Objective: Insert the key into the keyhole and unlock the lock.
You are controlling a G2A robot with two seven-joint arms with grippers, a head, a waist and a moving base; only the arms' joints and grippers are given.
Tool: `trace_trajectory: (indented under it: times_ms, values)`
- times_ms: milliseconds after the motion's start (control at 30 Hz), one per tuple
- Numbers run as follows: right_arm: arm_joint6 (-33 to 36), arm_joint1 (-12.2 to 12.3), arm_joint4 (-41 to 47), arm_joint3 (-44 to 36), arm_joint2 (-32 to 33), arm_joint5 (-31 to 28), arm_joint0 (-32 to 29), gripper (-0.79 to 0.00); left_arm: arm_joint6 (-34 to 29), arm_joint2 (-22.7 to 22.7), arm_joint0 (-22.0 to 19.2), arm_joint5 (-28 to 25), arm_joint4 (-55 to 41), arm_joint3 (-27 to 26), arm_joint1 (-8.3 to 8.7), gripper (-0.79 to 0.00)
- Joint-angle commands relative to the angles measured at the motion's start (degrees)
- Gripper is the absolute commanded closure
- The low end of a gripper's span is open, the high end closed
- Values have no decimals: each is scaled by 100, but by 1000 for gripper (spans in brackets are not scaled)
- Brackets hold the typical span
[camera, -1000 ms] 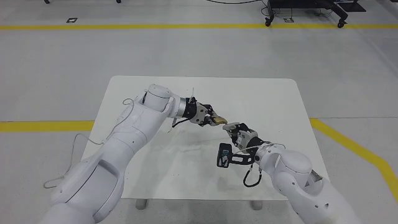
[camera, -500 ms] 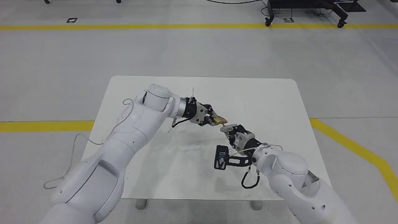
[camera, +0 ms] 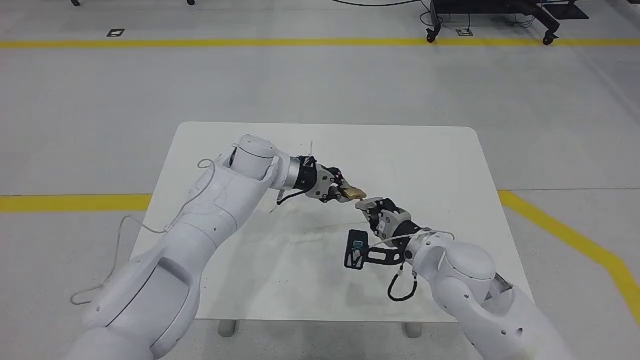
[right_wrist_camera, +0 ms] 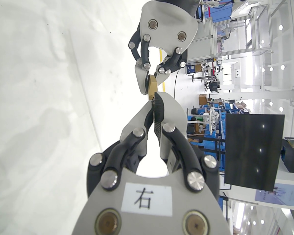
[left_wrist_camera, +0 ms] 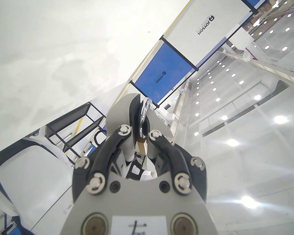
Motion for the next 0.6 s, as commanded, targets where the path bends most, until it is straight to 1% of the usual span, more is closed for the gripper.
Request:
trace_trajectory:
  times_ms: [0,233,567]
  values:
    - [29,-5,-20,-2,-4,-13,4,0,1,-4,2,-3,16,-10,1,0]
    - [175,-47,-86,22,-123,-42,53,0,5,-38,22,5,47,-45,8,0]
    - [340,-101,-240,61,-230,86,72,0,-41,-78,84,66,19,-64,8,0]
